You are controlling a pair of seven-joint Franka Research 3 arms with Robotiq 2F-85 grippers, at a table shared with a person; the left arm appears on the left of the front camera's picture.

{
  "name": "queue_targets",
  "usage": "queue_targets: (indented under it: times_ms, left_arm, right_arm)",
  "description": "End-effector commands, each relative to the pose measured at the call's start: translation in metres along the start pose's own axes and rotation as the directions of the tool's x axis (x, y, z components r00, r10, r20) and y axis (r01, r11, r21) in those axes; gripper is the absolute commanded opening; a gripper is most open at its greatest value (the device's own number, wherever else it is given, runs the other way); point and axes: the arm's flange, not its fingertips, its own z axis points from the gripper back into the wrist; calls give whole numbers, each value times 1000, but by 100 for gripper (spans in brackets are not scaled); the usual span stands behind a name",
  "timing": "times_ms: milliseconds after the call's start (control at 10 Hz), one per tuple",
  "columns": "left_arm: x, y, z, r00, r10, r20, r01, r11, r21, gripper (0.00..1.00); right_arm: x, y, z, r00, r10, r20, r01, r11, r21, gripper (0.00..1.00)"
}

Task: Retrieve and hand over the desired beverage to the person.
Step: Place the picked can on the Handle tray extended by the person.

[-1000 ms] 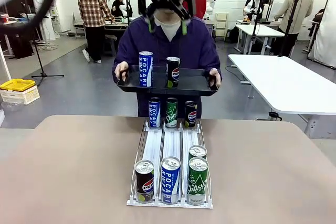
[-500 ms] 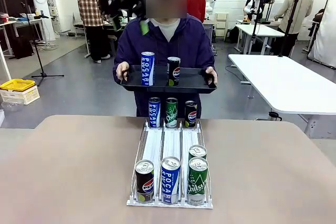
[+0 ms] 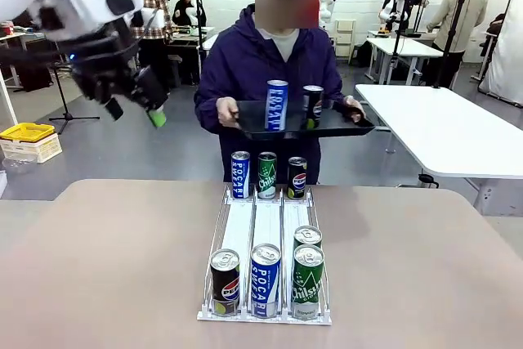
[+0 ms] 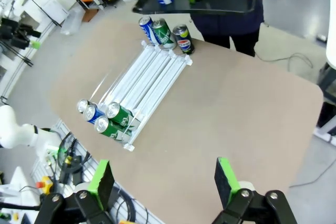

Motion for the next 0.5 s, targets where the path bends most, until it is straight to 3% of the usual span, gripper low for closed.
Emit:
queue_targets:
  times_ms: [0,200,300,400]
  left_arm:
    - [3,-2,4,999,8,38,-6,999,-38,100]
    - [16,3,2,995,102,-15,-103,990,-101,100]
    - [-4,-2,3,1000,12,16,-11,1000,-13,100]
    - [-4,-2,3,1000,12,16,-11,1000,-13,100]
  right_arm:
    - [1,-1,-1,1000,8,11,-8,1000,26,100]
    - [1,-1,-1,1000,8,11,-8,1000,26,100]
    - [1,-1,-1,1000,8,11,-8,1000,26,100]
    - [1,-1,-1,1000,8,11,-8,1000,26,100]
